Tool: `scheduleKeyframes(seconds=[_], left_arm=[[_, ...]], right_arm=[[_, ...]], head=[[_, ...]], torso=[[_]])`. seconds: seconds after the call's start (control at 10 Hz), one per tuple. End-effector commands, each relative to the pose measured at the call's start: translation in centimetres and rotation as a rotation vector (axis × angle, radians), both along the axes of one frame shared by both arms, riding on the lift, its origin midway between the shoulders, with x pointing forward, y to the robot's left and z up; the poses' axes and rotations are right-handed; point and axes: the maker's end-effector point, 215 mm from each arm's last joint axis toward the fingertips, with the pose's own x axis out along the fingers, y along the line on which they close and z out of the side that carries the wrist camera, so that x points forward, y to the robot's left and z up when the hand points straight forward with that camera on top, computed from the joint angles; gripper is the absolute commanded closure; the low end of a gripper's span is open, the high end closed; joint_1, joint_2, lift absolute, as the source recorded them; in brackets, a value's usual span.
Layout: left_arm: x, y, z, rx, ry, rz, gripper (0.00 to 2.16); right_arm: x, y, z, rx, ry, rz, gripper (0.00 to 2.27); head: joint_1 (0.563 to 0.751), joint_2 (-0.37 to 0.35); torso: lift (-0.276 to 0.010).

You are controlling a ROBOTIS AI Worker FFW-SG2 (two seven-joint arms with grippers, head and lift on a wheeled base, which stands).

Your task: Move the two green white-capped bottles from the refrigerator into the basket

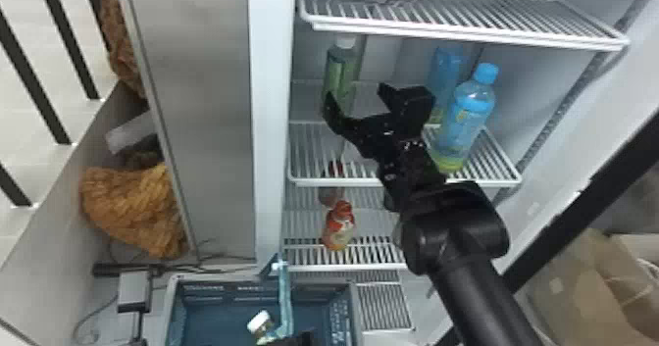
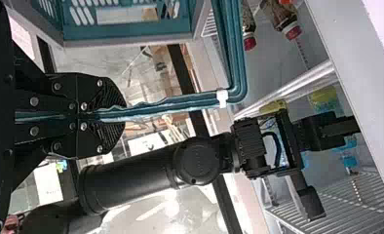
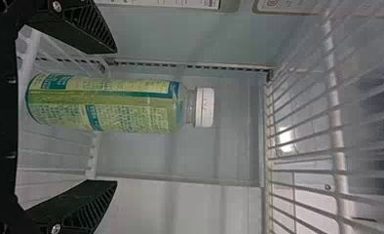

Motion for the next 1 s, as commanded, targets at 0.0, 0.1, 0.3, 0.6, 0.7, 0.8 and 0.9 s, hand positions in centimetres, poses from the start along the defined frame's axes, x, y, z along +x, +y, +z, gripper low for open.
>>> scheduleKeyframes(seconds=[0.0,0.1,0.3,0.6,0.7,0.8,0.9], left_arm=[[0.1,-0.1,-0.1,0.000,0.001,-0.002,1.20],[0.1,-0.2,-0.2,0.001,0.002,-0.006,1.20],[0.2,-0.6,0.0,-0.002,-0.002,-0.015,1.20],[0.2,-0.7,-0.1,-0.004,0.004,-0.018,1.20],[0.2,-0.9,-0.2,-0.004,0.005,-0.022,1.20],[0.3,-1.1,-0.2,-0.005,0.005,-0.024,1.20],[0.3,-1.3,-0.2,-0.007,0.004,-0.029,1.19]], right_arm=[[1.0,0.3,-0.3,-0.005,0.012,0.007,0.08],[1.6,0.6,-0.3,-0.016,0.013,0.013,0.08],[2.0,0.7,-0.5,-0.016,0.019,0.007,0.08],[3.2,0.2,-0.7,-0.027,0.033,-0.011,0.09],[3.9,0.7,-0.1,-0.034,0.030,0.002,0.08],[4.5,1.3,0.9,-0.037,0.013,0.014,0.08],[4.8,1.6,1.3,-0.042,0.007,0.020,0.09]], head=[[0.695,-0.165],[0.695,-0.161],[0.695,-0.156],[0.695,-0.161],[0.695,-0.162],[0.695,-0.162],[0.695,-0.157]], torso=[[-0.004],[-0.004],[-0.004],[-0.004],[-0.004],[-0.004],[-0.004]])
